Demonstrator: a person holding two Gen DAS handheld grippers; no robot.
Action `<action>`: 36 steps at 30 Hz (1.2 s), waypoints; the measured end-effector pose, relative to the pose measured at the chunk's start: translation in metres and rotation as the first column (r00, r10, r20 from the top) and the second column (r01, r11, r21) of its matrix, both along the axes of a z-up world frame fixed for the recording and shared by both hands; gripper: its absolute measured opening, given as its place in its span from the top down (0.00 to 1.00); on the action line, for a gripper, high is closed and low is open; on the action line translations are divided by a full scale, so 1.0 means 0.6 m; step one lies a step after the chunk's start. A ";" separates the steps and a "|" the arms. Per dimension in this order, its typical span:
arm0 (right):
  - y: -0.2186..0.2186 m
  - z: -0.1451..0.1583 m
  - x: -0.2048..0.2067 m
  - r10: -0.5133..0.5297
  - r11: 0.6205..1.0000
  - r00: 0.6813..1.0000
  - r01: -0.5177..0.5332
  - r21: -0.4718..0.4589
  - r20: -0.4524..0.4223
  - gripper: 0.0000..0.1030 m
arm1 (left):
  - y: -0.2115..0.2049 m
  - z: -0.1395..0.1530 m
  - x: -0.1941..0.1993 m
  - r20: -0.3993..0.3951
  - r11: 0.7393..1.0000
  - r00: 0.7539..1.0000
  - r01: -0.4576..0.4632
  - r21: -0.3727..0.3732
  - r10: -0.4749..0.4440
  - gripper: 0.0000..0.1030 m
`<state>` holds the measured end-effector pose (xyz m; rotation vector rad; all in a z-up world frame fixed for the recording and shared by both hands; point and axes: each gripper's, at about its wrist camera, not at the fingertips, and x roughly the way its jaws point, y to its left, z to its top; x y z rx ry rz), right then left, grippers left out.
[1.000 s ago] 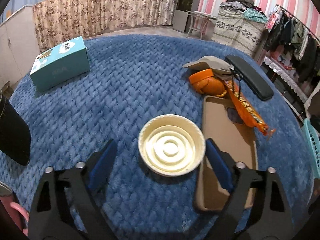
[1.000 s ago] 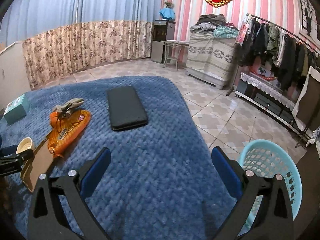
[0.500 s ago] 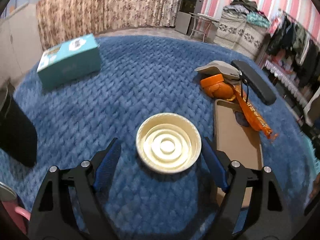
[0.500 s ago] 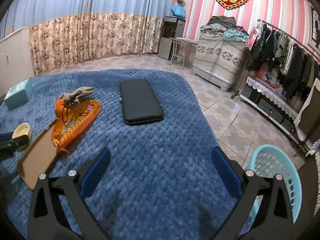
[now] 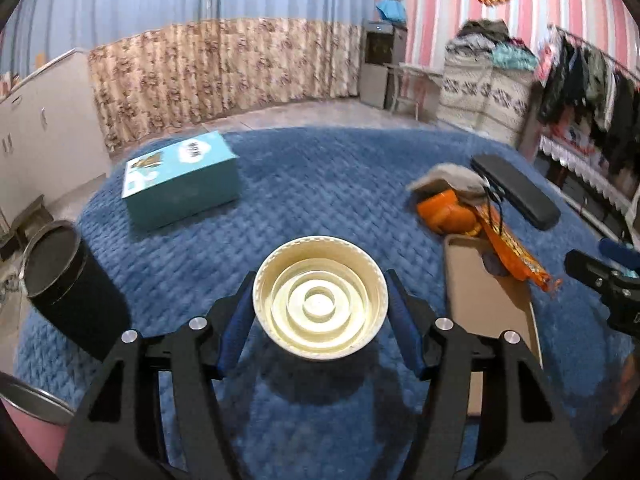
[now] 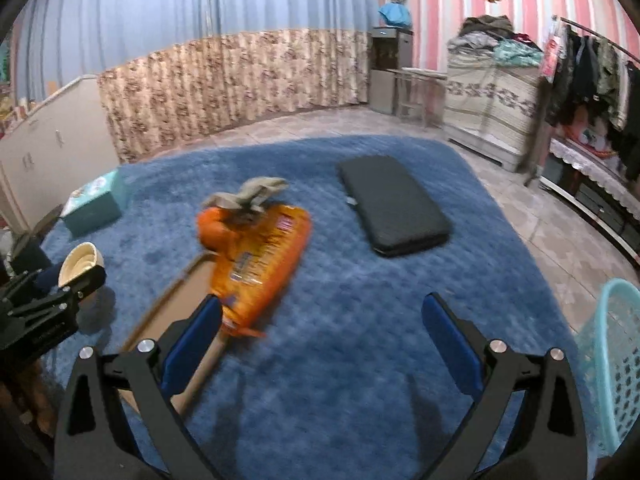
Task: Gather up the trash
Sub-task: 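Grasp the cream round lid with the left tool while the right tool grasps the orange packet, then carry the lid and orange packet with both tools over the basket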
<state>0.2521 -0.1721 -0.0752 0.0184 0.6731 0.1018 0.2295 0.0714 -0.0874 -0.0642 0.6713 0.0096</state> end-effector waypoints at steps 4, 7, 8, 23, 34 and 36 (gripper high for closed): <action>0.034 -0.021 0.035 0.075 0.996 0.995 -0.072 0.047 -0.065 0.35 | 0.015 -0.007 0.009 -0.032 0.999 0.999 -0.025 -0.032 0.024 0.41; 0.054 -0.047 0.055 0.107 0.994 0.988 -0.102 0.044 -0.115 0.51 | 0.019 -0.014 0.016 -0.041 0.999 0.999 -0.018 -0.036 0.017 0.41; 0.059 -0.054 0.057 0.120 0.992 0.984 -0.115 0.045 -0.131 0.55 | 0.018 -0.014 0.018 -0.045 0.999 0.999 -0.018 -0.036 0.016 0.41; -0.016 0.002 -0.005 0.089 0.993 0.996 -0.087 0.081 -0.023 0.85 | 0.015 -0.016 0.022 -0.047 0.999 0.999 -0.024 -0.031 0.023 0.41; -0.118 0.039 -0.068 -0.006 0.999 1.000 0.005 0.039 0.023 0.85 | 0.015 -0.015 0.012 -0.022 0.999 0.999 -0.040 -0.021 0.039 0.41; -0.141 0.048 -0.080 -0.031 0.999 0.999 0.029 0.042 0.037 0.85 | 0.013 -0.017 0.009 -0.020 0.999 0.999 -0.039 -0.018 0.039 0.41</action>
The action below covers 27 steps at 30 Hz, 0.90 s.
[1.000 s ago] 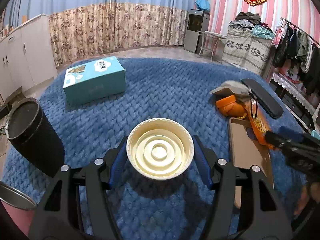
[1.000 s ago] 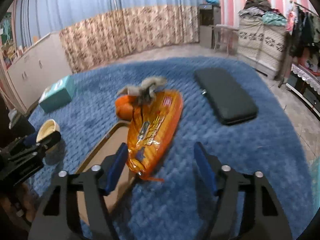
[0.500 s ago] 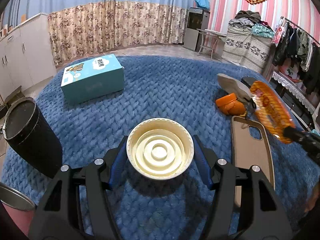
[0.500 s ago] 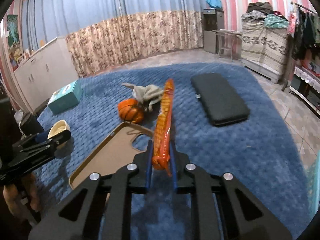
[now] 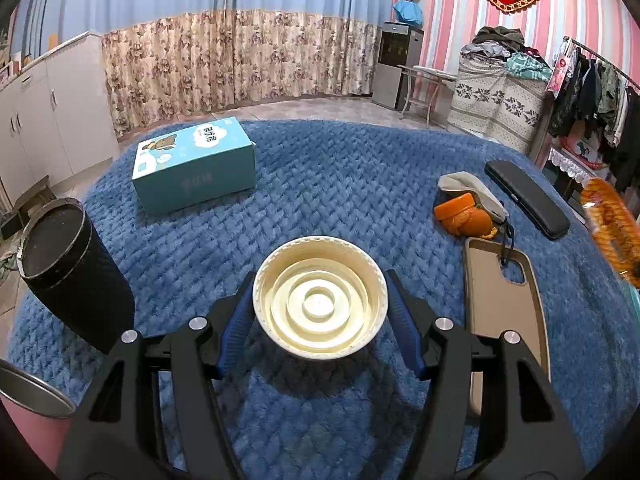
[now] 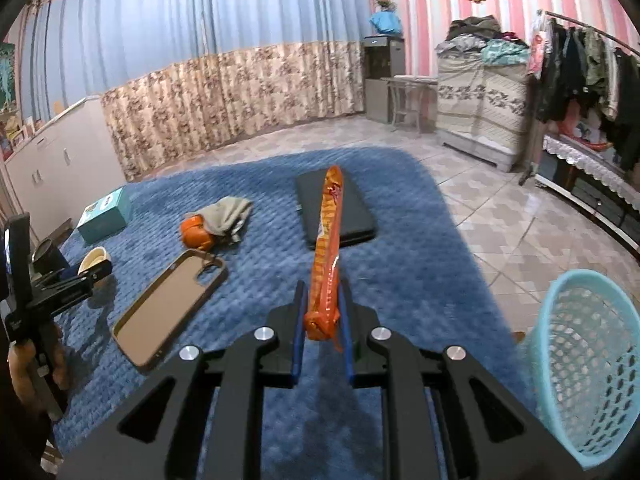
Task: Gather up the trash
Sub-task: 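Carry the lid and orange packet with both tools over the basket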
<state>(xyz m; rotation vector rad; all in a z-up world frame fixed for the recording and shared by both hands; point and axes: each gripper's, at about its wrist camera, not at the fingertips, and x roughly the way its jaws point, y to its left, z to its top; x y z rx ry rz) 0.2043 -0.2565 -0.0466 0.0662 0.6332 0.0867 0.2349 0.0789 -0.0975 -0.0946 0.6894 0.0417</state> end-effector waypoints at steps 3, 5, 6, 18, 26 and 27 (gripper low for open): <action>-0.030 0.010 -0.015 -0.032 0.999 0.999 0.032 0.008 0.015 0.85 | -0.005 0.001 0.002 -0.006 1.000 1.000 0.003 0.012 -0.003 0.41; -0.053 0.016 -0.031 -0.056 0.998 0.998 0.056 0.003 0.022 0.85 | -0.011 0.003 0.002 -0.006 0.999 1.000 0.001 0.035 -0.001 0.41; -0.060 0.019 -0.037 -0.065 0.998 0.998 0.065 -0.001 0.026 0.85 | -0.018 0.009 -0.002 0.009 0.999 1.000 0.009 0.054 -0.010 0.41; -0.242 0.043 -0.137 -0.310 0.951 0.949 0.310 0.005 0.054 0.85 | -0.209 0.132 -0.050 0.184 0.971 0.955 0.220 0.092 -0.234 0.41; -0.315 0.029 -0.155 -0.405 0.914 0.914 0.405 0.008 0.022 0.85 | -0.395 0.128 -0.071 0.163 0.907 0.893 0.415 0.069 -0.420 0.41; -0.319 0.027 -0.155 -0.410 0.912 0.912 0.410 0.009 0.016 0.85 | -0.420 0.127 -0.073 0.164 0.897 0.882 0.437 0.070 -0.442 0.41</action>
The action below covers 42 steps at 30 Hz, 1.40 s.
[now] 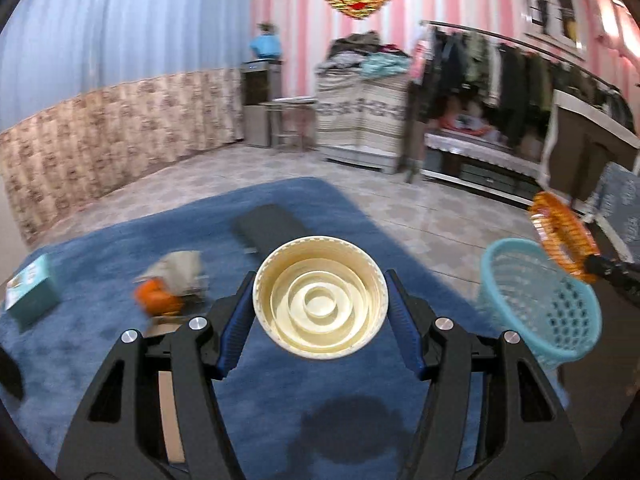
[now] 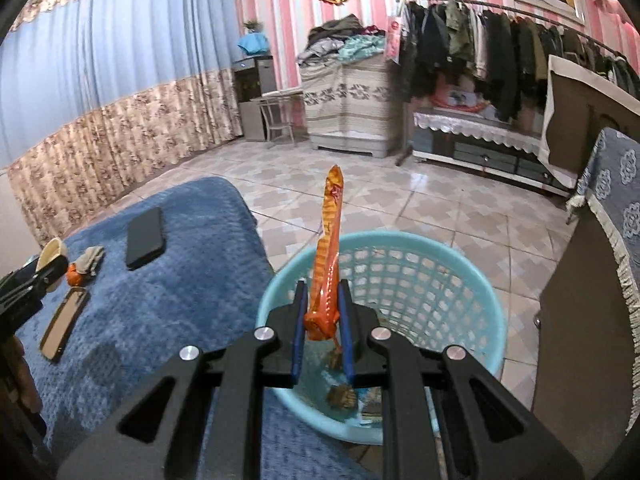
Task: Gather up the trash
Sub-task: 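Carry the lid and orange packet with both tools over the basket, then open the left tool to drop the cream lid into the basket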
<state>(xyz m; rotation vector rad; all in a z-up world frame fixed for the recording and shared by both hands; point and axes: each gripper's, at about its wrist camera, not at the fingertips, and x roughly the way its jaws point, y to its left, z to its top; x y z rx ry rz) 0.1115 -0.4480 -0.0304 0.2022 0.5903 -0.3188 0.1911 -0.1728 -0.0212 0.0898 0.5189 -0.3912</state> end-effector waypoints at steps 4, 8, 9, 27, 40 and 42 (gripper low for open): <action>-0.026 -0.012 0.001 -0.038 0.999 0.999 0.039 0.019 -0.025 0.85 | -0.081 -0.001 0.000 0.004 0.997 0.997 0.073 -0.008 -0.073 0.41; -0.063 -0.020 -0.007 -0.078 0.996 0.997 0.079 0.046 -0.021 0.85 | -0.145 -0.008 0.001 -0.018 0.990 0.991 0.131 -0.043 -0.132 0.41; -0.071 -0.022 -0.009 -0.089 0.995 0.996 0.090 0.049 -0.022 0.85 | -0.166 -0.012 0.002 -0.024 0.988 0.988 0.148 -0.044 -0.149 0.41; -0.156 -0.060 -0.012 -0.173 0.976 0.983 0.179 0.121 -0.053 0.85 | -0.397 -0.077 0.004 -0.114 0.939 0.935 0.342 0.029 -0.336 0.38; -0.147 -0.069 0.010 -0.148 0.980 0.986 0.156 0.120 -0.076 0.85 | -0.306 -0.038 0.052 -0.049 0.984 0.983 0.179 0.008 -0.179 0.09; -0.142 -0.071 0.017 -0.140 0.982 0.987 0.149 0.113 -0.079 0.85 | -0.285 -0.031 0.059 -0.047 0.989 0.987 0.150 -0.004 -0.150 0.08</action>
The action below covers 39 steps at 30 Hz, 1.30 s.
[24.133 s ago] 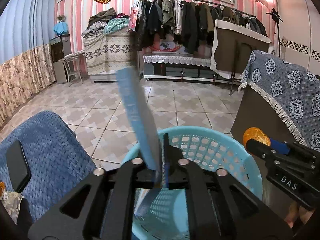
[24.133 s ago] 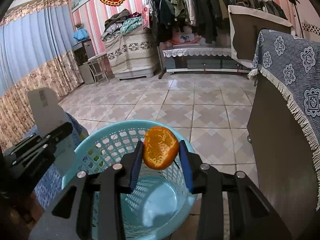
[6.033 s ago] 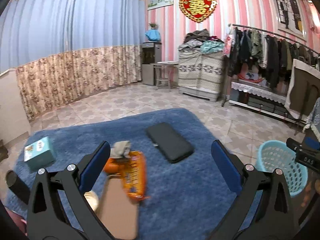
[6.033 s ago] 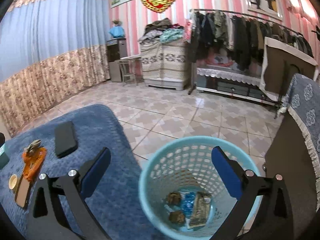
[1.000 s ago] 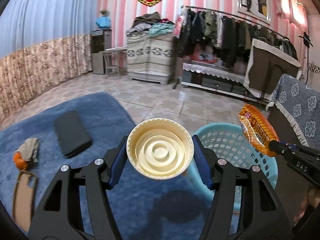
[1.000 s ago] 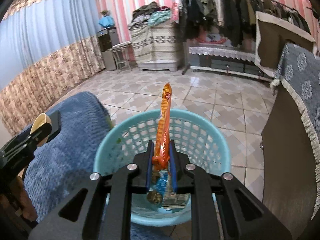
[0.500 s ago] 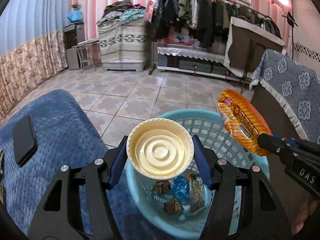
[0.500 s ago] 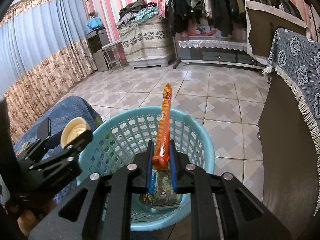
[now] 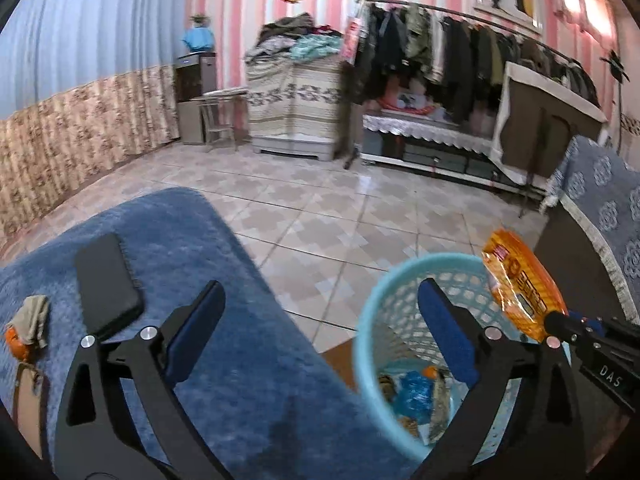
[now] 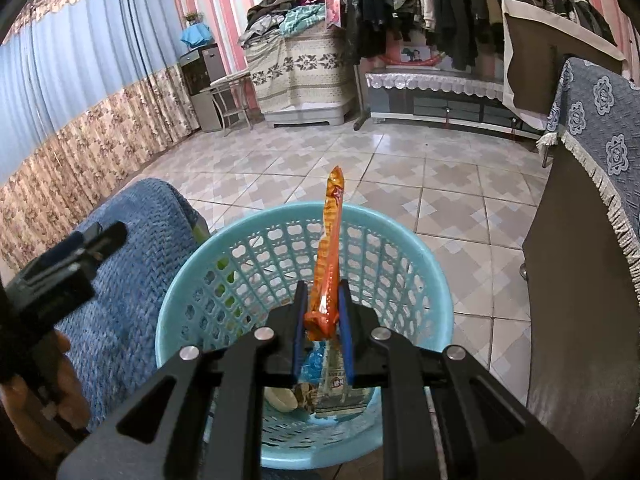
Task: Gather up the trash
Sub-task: 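Open the left tool to drop the cream lid into the basket, then open the right tool to drop the orange packet into the basket, then move both open tools back over the rug toward the orange fruit and cloth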
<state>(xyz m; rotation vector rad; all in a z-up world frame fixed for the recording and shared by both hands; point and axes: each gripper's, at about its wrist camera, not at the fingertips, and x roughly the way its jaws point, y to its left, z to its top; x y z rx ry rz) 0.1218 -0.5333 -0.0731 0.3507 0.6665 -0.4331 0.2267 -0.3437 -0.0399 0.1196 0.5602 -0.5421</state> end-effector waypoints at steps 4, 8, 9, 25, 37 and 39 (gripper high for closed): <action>0.014 0.000 0.015 0.003 1.000 1.000 -0.003 -0.021 -0.005 0.84 | 0.039 0.012 0.010 0.007 0.999 0.999 -0.051 -0.019 0.051 0.07; 0.026 -0.009 0.034 -0.007 0.999 1.000 0.006 -0.050 -0.019 0.62 | 0.072 0.016 0.014 0.005 0.995 0.996 -0.092 -0.027 0.092 0.06; 0.029 -0.012 0.038 -0.011 0.999 1.000 0.010 -0.054 -0.025 0.44 | 0.079 0.018 0.014 0.009 0.994 0.995 -0.101 -0.028 0.101 0.06; 0.093 0.023 0.069 -0.048 0.987 0.999 0.051 -0.152 0.022 0.10 | 0.229 0.033 0.019 0.015 0.975 0.976 -0.217 -0.046 0.218 0.05; 0.184 0.039 0.109 0.031 0.983 0.997 -0.018 -0.180 0.069 0.05 | 0.366 0.011 0.026 0.007 0.948 0.948 -0.318 -0.002 0.318 0.05; 0.200 0.037 0.118 0.050 0.984 0.996 -0.038 -0.172 0.068 0.05 | 0.388 0.002 0.028 0.003 0.941 0.941 -0.339 0.010 0.339 0.05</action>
